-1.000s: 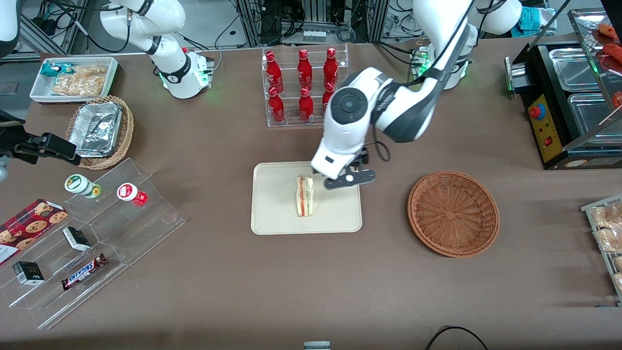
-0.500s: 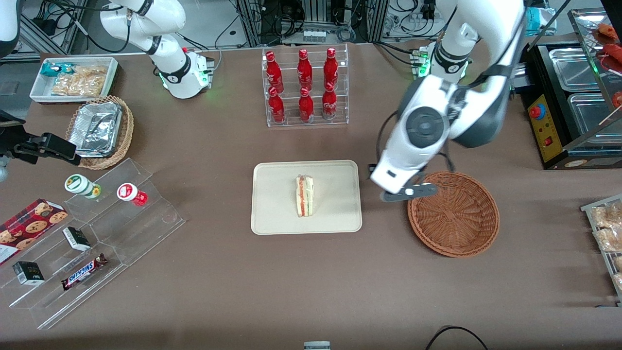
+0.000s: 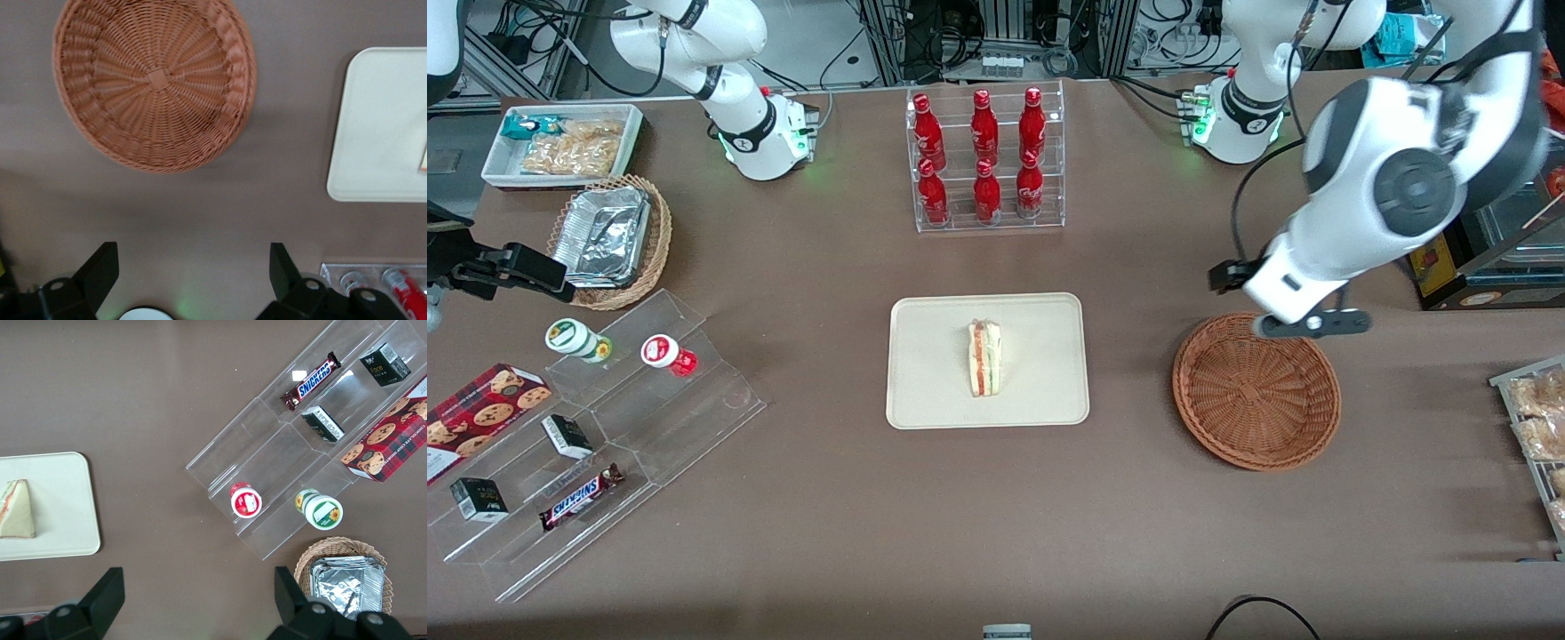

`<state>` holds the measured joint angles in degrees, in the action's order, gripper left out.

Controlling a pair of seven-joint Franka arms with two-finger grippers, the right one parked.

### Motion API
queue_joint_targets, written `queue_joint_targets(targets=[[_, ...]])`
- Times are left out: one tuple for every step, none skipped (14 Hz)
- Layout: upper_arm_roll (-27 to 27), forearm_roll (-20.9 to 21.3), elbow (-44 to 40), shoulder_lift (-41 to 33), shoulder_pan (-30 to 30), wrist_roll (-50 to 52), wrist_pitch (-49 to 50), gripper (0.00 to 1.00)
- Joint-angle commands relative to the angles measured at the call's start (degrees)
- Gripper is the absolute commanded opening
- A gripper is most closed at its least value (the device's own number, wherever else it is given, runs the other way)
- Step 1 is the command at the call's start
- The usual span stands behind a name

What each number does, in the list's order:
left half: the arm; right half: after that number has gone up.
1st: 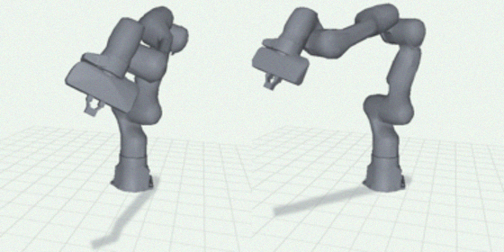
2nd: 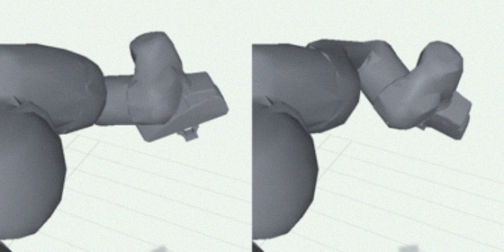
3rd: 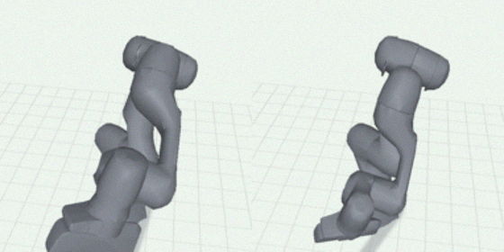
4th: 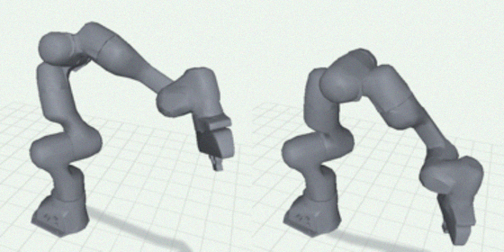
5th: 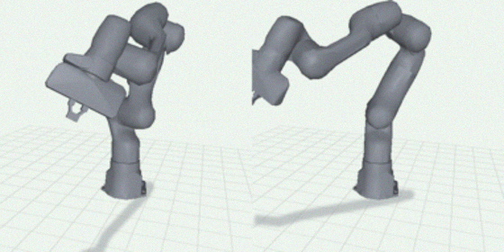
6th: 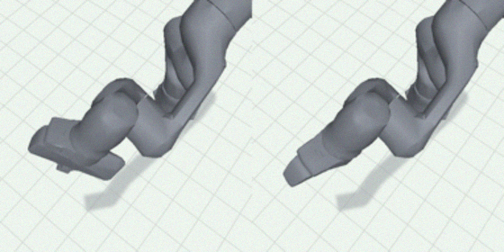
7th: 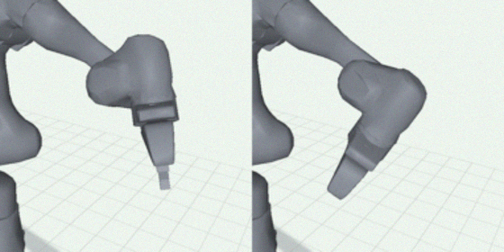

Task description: Place sandwich from basket to tray

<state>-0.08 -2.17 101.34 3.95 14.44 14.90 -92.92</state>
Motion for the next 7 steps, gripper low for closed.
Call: queue_joint_targets(targets=[[1.8, -0.3, 1.3, -5.7, -6.1, -5.2, 4.2, 1.0], [4.4, -0.4, 0.0, -6.8, -9.7, -8.5, 6.2, 1.0], [6.5, -0.4, -1.6, -7.1, -13.3, -10.7, 7.8, 1.0], [7.6, -0.1, -2.2, -7.4, -15.3, -11.7, 8.0, 1.0], [8.1, 0.8, -3.1, -7.7, -16.6, -12.0, 7.8, 1.0], [8.1, 3.3, -4.1, -7.9, -17.0, -12.2, 7.9, 1.0], [8.0, 4.8, -5.3, -7.8, -17.2, -12.3, 7.8, 1.0]])
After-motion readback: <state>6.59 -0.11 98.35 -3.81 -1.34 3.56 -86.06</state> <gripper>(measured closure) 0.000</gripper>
